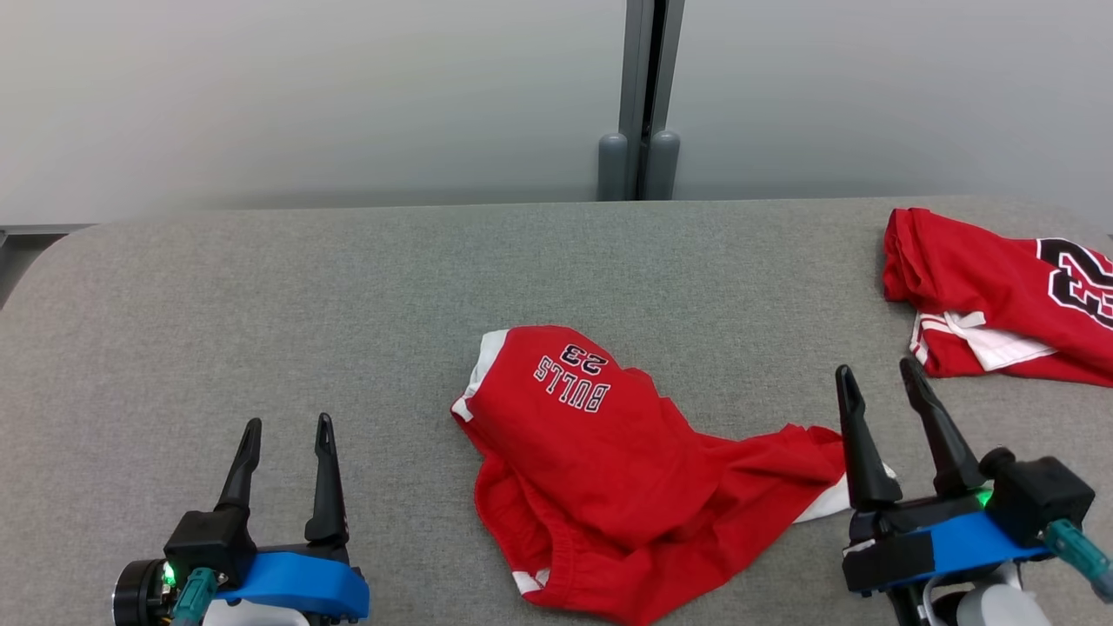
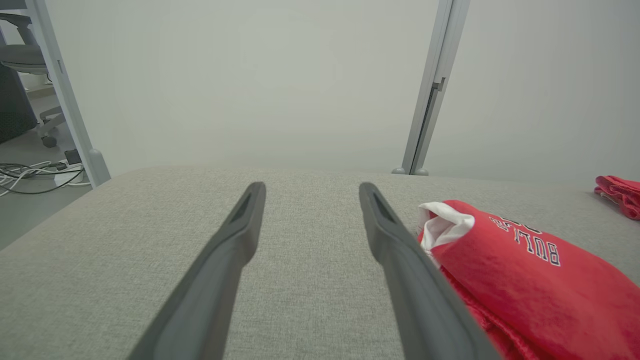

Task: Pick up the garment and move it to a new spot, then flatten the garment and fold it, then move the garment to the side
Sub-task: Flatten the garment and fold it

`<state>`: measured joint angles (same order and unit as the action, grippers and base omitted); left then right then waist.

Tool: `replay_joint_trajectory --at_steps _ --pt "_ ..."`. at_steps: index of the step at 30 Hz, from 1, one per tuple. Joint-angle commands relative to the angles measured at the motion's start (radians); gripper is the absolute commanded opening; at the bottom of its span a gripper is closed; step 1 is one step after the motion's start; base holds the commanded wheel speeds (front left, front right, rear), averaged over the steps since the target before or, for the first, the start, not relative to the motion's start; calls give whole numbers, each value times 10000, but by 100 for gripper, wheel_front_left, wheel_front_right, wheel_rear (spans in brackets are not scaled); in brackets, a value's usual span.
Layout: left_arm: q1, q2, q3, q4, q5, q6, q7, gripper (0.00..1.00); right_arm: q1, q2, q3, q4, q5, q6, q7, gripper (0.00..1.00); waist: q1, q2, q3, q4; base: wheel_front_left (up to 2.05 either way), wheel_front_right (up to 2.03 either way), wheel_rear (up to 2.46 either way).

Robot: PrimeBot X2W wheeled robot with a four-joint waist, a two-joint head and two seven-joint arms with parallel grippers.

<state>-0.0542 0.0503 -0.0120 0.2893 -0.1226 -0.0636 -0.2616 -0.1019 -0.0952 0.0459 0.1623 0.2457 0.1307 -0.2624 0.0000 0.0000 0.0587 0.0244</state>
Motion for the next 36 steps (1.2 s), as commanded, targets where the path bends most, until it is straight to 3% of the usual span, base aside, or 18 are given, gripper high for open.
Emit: replay_joint_trajectory --at_steps 1,9,14,25,31,36 --pt "55 1 -2 -20 55 -31 -46 100 204 87 17 -110 -26 3 -31 100 0 0 -8 6 0 0 0" --pt "198 -1 -46 -3 144 -74 -46 100 738 353 639 34 -364 1 -32 100 0 0 -66 -60 0 0 0" --pt "203 -2 -571 129 278 -251 -46 100 586 384 582 266 -344 1 -32 100 0 0 -98 -137 0 0 0" --pt "243 212 -3456 901 625 -688 -46 100 429 202 599 439 -321 3 -32 100 0 0 -96 -380 0 0 0" --pt "23 768 -5289 1633 18 -668 -32 100 365 108 579 456 -252 1 -32 100 0 0 47 -570 0 0 0" --pt "-267 936 -5986 2429 -529 -669 64 100 339 152 584 450 -264 1 -32 100 0 0 167 -770 0 0 0"
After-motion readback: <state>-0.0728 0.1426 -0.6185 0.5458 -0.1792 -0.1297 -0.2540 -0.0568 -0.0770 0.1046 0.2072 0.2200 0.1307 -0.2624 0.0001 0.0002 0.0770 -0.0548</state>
